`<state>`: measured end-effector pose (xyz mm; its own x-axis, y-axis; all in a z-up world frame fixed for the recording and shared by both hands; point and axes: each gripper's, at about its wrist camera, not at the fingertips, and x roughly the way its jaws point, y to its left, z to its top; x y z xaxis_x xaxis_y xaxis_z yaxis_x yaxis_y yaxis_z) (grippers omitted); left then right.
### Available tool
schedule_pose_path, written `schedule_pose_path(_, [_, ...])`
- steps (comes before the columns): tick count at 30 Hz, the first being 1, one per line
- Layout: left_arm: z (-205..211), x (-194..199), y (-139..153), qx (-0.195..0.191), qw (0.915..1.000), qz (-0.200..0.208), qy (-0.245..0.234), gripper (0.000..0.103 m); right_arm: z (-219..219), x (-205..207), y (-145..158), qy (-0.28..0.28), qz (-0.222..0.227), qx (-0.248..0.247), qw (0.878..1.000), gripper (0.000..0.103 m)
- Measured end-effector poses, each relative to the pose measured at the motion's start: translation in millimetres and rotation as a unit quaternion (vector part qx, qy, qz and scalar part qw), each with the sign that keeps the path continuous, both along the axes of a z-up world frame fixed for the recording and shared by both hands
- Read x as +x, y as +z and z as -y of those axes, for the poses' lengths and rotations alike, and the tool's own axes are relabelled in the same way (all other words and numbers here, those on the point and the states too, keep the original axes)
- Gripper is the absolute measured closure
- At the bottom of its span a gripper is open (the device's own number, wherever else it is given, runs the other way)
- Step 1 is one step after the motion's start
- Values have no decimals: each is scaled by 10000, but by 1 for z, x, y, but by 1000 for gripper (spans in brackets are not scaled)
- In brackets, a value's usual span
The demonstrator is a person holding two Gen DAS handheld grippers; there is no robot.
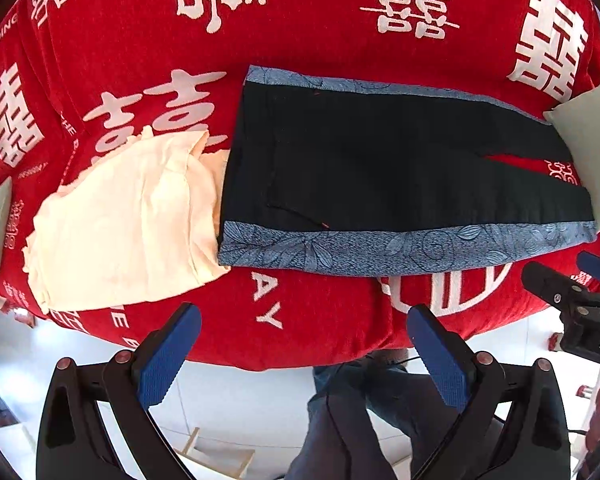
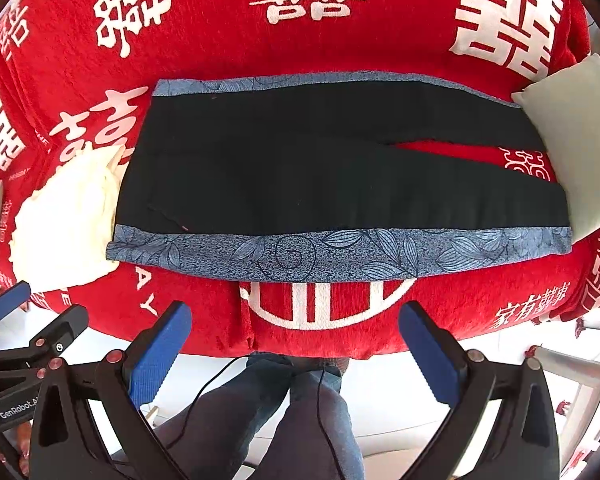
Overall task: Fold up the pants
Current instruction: 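Move both grippers toward the grey waistband of the black pants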
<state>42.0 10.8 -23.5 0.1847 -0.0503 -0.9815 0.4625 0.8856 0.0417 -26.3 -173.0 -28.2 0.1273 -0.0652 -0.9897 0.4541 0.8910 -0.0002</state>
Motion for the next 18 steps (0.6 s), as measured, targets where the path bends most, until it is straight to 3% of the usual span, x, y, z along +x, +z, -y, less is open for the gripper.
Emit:
schedule_pose_path(9, [-9, 14, -26, -265, 9988, -289, 287, 0, 10, 1, -14, -164, 39, 277, 9995, 0])
schedule_pose_path(18, [-27, 32, -96, -576, 9920, -715, 865, 0, 36, -14, -78, -884, 408, 1676, 9810, 0])
